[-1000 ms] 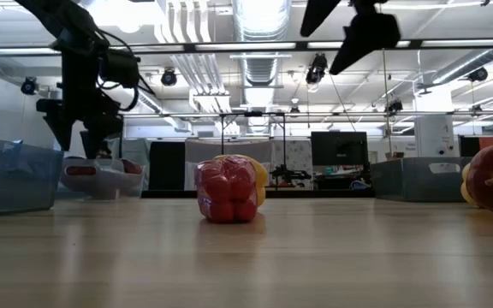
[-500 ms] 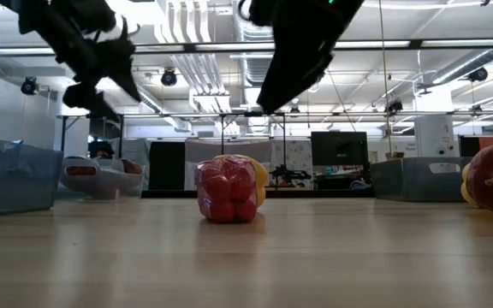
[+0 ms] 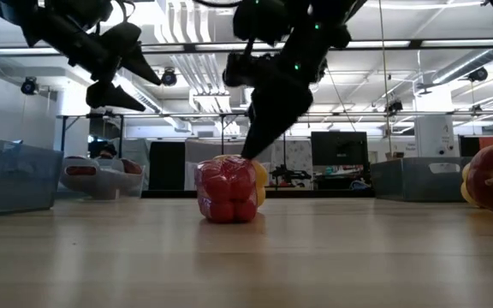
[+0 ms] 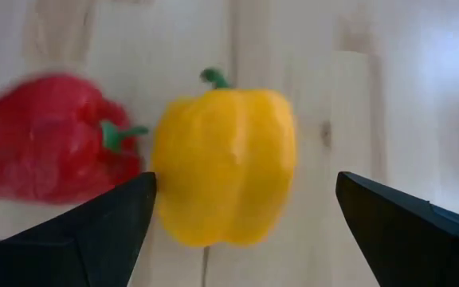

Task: Sort produce into baskets
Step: Put the yellow bell pepper into the top black bin

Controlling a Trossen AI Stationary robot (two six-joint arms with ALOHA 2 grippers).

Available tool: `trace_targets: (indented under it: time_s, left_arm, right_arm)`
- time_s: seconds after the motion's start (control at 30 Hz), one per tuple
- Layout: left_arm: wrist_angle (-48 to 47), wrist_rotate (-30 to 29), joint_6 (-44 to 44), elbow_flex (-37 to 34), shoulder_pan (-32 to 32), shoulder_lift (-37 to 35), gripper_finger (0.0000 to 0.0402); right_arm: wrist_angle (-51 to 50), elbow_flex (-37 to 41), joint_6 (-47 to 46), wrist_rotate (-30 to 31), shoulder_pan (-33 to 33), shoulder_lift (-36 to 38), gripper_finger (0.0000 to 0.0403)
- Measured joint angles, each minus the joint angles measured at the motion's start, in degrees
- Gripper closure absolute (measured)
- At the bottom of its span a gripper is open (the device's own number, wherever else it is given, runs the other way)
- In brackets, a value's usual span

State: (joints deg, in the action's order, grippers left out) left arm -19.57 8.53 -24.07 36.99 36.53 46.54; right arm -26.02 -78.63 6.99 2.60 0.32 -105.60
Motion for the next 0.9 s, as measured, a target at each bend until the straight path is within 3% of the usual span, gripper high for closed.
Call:
trace_targets:
  time_s: [0.1,0.53,0.9]
  left_arm:
    - [-1.0,-0.7,-0.4,-0.2,0.0,0.7,0.0036]
    - [-1.2,-0.7,0.3,-1.8,0.0,3.2,0.0036]
    - [-1.5,3.0,4.3,0.6,0.0,3.1,0.0036]
  right_arm:
    - [0.1,0.0,2.4,-1.1,0.2,-2.5,0.0023]
    - [2.8,-5.1,-3.6,-1.1,0.3,-10.3,0.0023]
    - [2.7,-8.8,7.5,-1.1,0.5,-11.7,0.0023]
